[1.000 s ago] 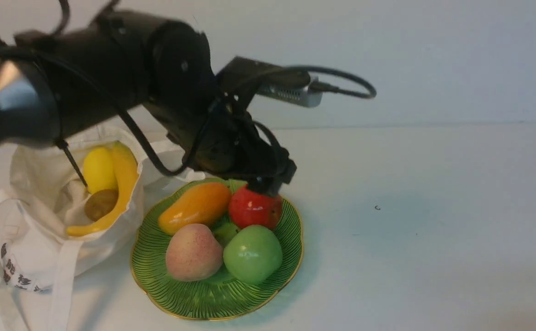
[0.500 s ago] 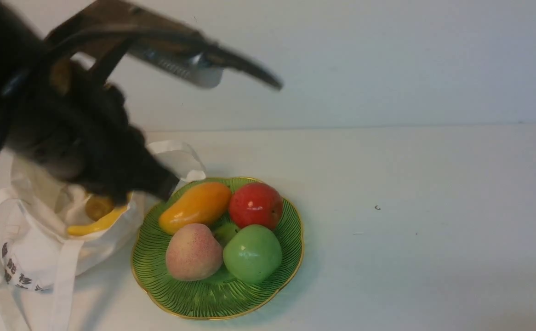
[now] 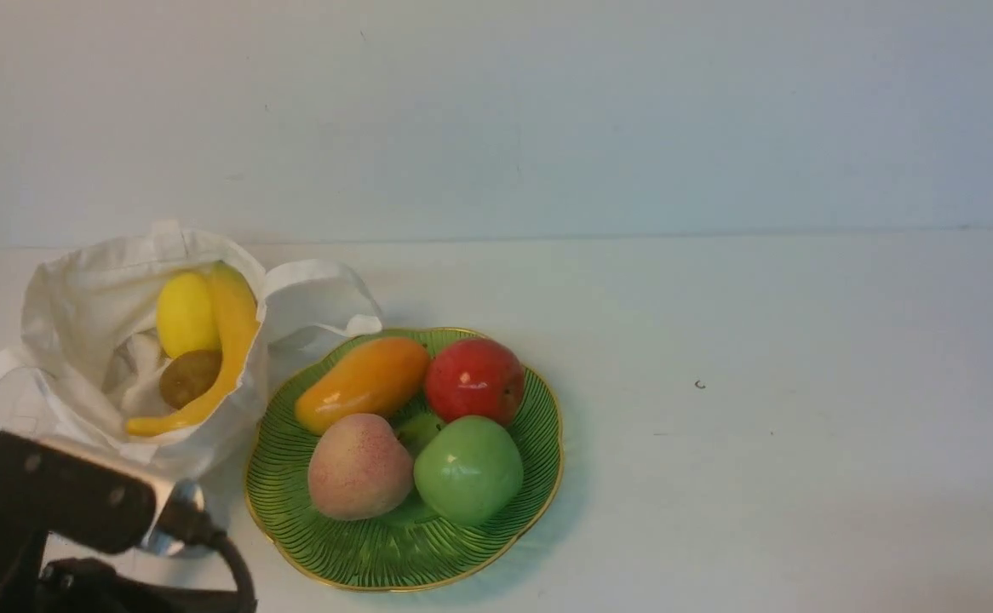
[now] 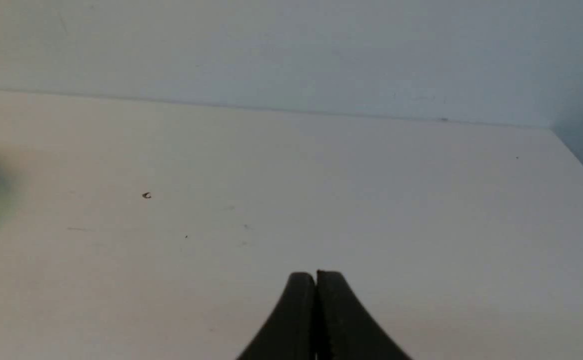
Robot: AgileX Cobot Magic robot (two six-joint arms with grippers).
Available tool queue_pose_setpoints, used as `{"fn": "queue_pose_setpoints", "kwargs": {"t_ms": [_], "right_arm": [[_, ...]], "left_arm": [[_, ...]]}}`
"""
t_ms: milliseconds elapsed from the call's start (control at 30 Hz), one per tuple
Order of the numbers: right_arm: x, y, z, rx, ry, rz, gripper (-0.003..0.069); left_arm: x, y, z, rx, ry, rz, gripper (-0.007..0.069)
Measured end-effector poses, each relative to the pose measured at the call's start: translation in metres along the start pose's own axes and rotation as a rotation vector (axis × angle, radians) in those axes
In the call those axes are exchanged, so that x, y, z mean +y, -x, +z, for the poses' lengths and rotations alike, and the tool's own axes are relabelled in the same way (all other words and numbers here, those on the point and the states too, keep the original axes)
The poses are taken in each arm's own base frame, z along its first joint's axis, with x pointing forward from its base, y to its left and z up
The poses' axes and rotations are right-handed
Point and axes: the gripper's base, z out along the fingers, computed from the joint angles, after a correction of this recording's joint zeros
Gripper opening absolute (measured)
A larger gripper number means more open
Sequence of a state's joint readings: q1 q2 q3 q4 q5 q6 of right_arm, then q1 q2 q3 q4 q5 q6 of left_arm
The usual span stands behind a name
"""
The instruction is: Take the fruit out of the cloth bag on the white table and place them on a plate.
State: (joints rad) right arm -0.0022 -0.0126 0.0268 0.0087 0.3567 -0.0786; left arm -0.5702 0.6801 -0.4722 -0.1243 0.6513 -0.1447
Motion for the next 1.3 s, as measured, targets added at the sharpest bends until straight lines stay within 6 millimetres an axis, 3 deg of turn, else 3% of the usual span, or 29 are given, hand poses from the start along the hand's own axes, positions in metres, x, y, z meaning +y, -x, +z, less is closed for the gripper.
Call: {"fn": "queue_pose_setpoints", "kwargs": {"t_ms": [433,567,667,767,867,1033,1300], "right_arm": [[0.000,0.000,0.000,0.000,0.000,0.000,-0.0015],[0.000,0.000,0.000,0.001,0.000,0.000,-0.0015],[0.000,0.000,0.000,0.001,0.000,0.000,-0.0015],[0.000,0.000,0.000,0.001,0.000,0.000,-0.0015],[0.000,0.000,0.000,0.001,0.000,0.000,-0.0015],[0.000,0.000,0.000,0.001,0.000,0.000,-0.0015],[0.000,0.000,0.000,0.001,0.000,0.000,-0.0015]], "left_arm": [[0.007,-0.010,-0.004,0.061,0.059,0.099,-0.0008],[0.007,-0.006,-0.003,-0.056,0.055,0.118,-0.0008],[0.013,-0.011,-0.009,-0.246,0.070,0.148,-0.0008],[0.022,-0.023,-0.014,-0.368,0.113,0.125,-0.0008],[0.040,-0.052,-0.018,-0.483,0.247,0.041,-0.0008],[0.053,-0.080,-0.016,-0.590,0.412,-0.070,-0.0008],[0.064,-0.103,0.001,-0.590,0.509,-0.186,-0.0008]]}}
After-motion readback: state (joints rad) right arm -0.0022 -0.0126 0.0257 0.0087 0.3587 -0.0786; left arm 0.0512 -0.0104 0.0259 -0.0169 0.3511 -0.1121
